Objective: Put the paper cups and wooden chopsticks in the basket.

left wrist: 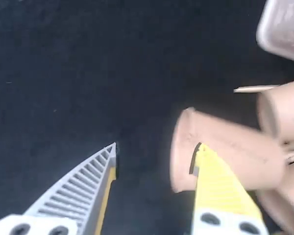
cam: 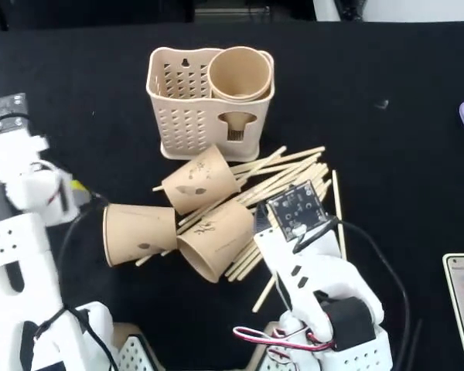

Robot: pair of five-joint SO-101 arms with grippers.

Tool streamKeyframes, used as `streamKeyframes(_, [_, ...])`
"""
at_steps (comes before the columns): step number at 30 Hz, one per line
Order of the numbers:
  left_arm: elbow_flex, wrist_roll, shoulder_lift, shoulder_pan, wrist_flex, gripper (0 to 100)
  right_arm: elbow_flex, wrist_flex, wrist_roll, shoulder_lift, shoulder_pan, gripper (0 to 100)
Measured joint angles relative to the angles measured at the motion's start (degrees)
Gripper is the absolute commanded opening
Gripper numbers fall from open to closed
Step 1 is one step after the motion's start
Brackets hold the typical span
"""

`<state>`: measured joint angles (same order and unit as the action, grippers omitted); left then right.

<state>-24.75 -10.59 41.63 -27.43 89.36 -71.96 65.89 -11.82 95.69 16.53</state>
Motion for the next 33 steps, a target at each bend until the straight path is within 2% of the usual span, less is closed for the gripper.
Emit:
streamKeyframes(3, [-3.78,-6.15,0.00,-3.08,-0.44,26,0.00,0.00,0.00,0.00,0.00,20.1])
streamKeyframes(5, [-9.49,-7.65,0.00,-3.52,-2.81,26,0.00,0.00,0.00,0.00,0.00,20.1])
streamKeyframes(12, [-29.71,-8.09,0.00,-3.87,-17.93,26,0.00,0.00,0.00,0.00,0.00,20.1])
streamKeyframes(16, [-32.35,-7.74,0.00,-2.99,-20.13,26,0.00,0.00,0.00,0.00,0.00,20.1])
streamKeyframes(21, [-30.24,-3.25,0.00,5.19,-14.77,26,0.00,0.00,0.00,0.00,0.00,20.1])
streamKeyframes(26, [-20.13,2.99,0.00,15.56,-6.51,26,0.00,0.00,0.00,0.00,0.00,20.1])
streamKeyframes(33, [-10.11,4.66,0.00,24.18,-2.20,26,0.00,0.00,0.00,0.00,0.00,20.1])
